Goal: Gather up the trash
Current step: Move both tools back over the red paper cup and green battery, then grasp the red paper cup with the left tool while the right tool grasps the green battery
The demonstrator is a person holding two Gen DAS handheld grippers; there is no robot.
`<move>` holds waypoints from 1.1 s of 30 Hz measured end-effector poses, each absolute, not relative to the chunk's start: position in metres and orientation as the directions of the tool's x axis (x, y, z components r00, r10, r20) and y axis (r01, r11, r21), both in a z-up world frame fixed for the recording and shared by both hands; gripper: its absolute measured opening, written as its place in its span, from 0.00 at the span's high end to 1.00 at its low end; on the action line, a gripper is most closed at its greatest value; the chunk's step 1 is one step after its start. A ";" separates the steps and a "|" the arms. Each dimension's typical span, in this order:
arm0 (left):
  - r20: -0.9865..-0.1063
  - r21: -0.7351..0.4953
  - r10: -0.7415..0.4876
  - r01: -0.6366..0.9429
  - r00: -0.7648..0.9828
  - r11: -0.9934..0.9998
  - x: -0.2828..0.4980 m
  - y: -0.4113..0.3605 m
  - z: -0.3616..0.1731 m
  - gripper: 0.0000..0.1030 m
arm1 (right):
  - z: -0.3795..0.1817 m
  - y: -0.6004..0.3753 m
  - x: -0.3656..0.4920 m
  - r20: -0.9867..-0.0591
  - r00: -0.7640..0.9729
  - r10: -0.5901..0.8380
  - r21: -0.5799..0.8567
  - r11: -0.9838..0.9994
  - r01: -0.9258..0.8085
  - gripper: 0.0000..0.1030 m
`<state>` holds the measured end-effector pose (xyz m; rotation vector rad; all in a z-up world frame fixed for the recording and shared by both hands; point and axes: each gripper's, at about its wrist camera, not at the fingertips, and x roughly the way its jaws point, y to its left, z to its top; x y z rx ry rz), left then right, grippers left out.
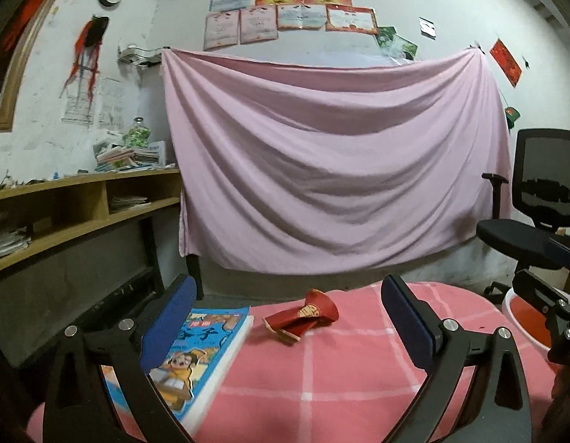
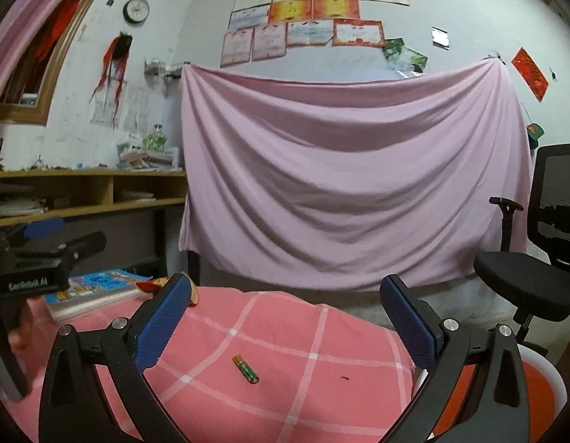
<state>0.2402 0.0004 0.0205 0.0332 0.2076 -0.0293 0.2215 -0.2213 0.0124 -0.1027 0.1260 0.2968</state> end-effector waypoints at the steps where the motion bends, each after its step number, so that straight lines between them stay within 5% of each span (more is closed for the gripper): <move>1: -0.211 0.030 -0.030 0.037 0.977 0.999 0.244 0.002 0.019 0.05 | 0.011 -0.219 0.224 -0.147 0.946 0.288 -0.084 0.950 -0.302 0.00; 12: -0.435 0.162 -0.080 0.165 0.897 0.973 0.316 -0.002 -0.009 0.05 | -0.011 -0.206 0.284 -0.450 0.816 0.363 -0.002 0.913 -0.407 0.05; 18: -0.512 0.135 -0.085 0.178 0.855 0.975 0.341 0.001 -0.024 0.10 | -0.028 -0.197 0.303 -0.608 0.716 0.343 0.001 0.902 -0.431 0.24; 21: -0.556 0.140 -0.092 0.202 0.826 0.969 0.354 -0.001 -0.030 0.20 | -0.041 -0.189 0.311 -0.688 0.645 0.334 -0.001 0.887 -0.461 0.44; 29: -0.674 0.146 -0.105 0.271 0.731 0.951 0.375 -0.013 -0.051 0.64 | -0.057 -0.180 0.322 -0.769 0.560 0.310 0.002 0.876 -0.482 0.66; 33: -0.671 0.154 -0.098 0.268 0.735 0.951 0.372 -0.014 -0.050 0.78 | -0.056 -0.182 0.319 -0.770 0.549 0.326 0.017 0.870 -0.493 0.86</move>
